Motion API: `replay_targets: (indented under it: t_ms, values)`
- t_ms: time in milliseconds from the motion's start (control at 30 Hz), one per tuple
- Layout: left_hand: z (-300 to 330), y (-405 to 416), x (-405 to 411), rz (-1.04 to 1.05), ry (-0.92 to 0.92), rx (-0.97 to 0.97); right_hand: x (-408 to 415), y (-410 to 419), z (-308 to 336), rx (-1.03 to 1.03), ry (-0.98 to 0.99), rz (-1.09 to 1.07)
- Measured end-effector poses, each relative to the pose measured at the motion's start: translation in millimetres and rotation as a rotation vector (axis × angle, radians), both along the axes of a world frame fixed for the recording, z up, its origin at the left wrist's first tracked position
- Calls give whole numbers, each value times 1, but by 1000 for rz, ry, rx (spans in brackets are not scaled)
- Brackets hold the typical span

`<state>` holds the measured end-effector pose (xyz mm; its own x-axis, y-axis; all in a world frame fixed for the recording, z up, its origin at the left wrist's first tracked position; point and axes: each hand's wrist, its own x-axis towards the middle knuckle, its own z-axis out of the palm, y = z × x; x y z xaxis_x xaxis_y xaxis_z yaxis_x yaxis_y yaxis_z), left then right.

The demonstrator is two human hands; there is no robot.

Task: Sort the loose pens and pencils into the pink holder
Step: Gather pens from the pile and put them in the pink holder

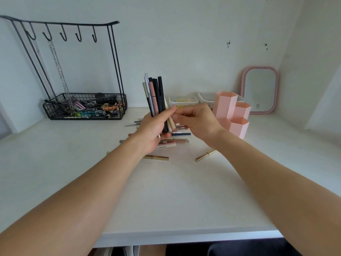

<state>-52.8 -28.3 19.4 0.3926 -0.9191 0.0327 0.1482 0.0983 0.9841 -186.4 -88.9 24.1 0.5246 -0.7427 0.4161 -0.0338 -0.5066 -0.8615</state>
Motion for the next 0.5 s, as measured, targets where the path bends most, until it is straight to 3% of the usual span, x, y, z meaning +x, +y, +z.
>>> replay_targets:
  t_ms: [100,267,500]
  values:
    - [4,-3,5,61,91,-42,-3,-10,-1,-48,109,-111]
    - [5,-5,20,187,162,-55,-11,-11,-3,-317,681,-53]
    - [5,-6,28,245,165,-65,-17,-6,6,-413,829,-46]
